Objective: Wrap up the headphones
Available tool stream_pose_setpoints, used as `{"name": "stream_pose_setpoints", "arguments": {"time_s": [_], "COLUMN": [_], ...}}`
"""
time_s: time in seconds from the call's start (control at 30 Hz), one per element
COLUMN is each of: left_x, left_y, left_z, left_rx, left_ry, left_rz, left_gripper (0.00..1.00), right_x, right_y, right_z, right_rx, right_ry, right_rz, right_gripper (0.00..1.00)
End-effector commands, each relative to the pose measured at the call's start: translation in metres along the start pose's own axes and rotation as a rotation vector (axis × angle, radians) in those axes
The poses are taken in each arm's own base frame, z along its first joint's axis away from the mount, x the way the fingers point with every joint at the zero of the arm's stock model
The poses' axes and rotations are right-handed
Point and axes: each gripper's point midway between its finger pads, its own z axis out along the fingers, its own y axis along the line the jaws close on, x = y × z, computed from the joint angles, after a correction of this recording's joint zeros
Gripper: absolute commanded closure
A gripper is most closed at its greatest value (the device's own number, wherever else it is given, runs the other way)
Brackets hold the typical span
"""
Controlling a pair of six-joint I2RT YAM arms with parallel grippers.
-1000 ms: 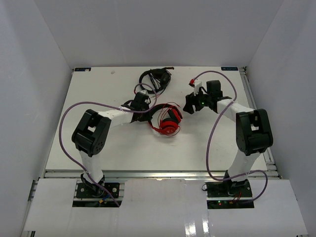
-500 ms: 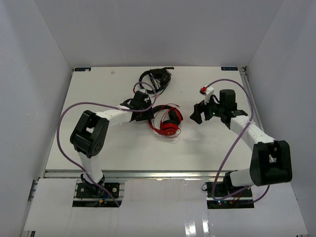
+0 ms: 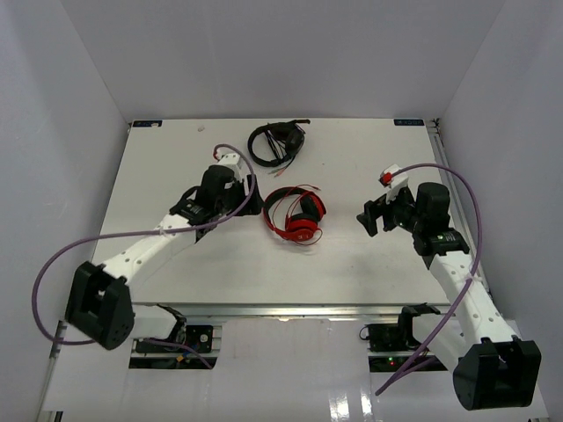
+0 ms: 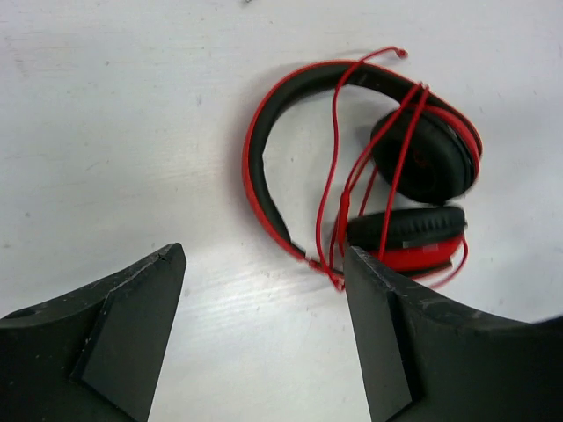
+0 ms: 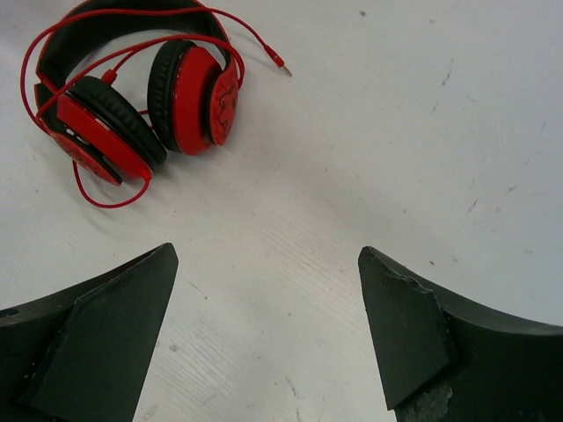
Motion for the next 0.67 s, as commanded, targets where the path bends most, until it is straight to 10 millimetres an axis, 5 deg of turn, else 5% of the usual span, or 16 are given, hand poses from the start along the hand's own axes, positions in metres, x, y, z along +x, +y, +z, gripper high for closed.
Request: {"name": "stream_pose_setpoints", "arguments": {"time_s": [0.0,0.1,0.27,0.43,0.63], "left_x": [0.001,0.027,0.037,0.035,0.042], "left_y": [-0.009,-0.020,-0.022,-0.020,-0.021], "left_z": [-0.062,-0.092,-0.147,-0.161,-0.154], "left_rx": [0.148,0.294,0.417,0.423,0.426], "left_ry": [-0.080,-0.104,-0.276,-0.310,-0.263], "left_rz": [0.111,0.134,0.188,0.255,0.255], "left_gripper": [0.15,0.12,0.02,0.02,0.02], "right_x": [0.018,0.028,0.039,0.046,0.051], "right_y": [-0.002,-0.001,-0.009,-0.029,-0.045], "right_z": [-0.013,-0.018,-0.023,-0.031,-0.038], "right_rx": [0.071,0.093,0.171,0.325,0.414], "right_ry": [0.081,0.113,0.113,0.086,0.059], "right_rz": [0.111,0.146,0.160,0.228,0.257], "right_gripper": [0.10,0.10,0.10,0.10,0.10]}}
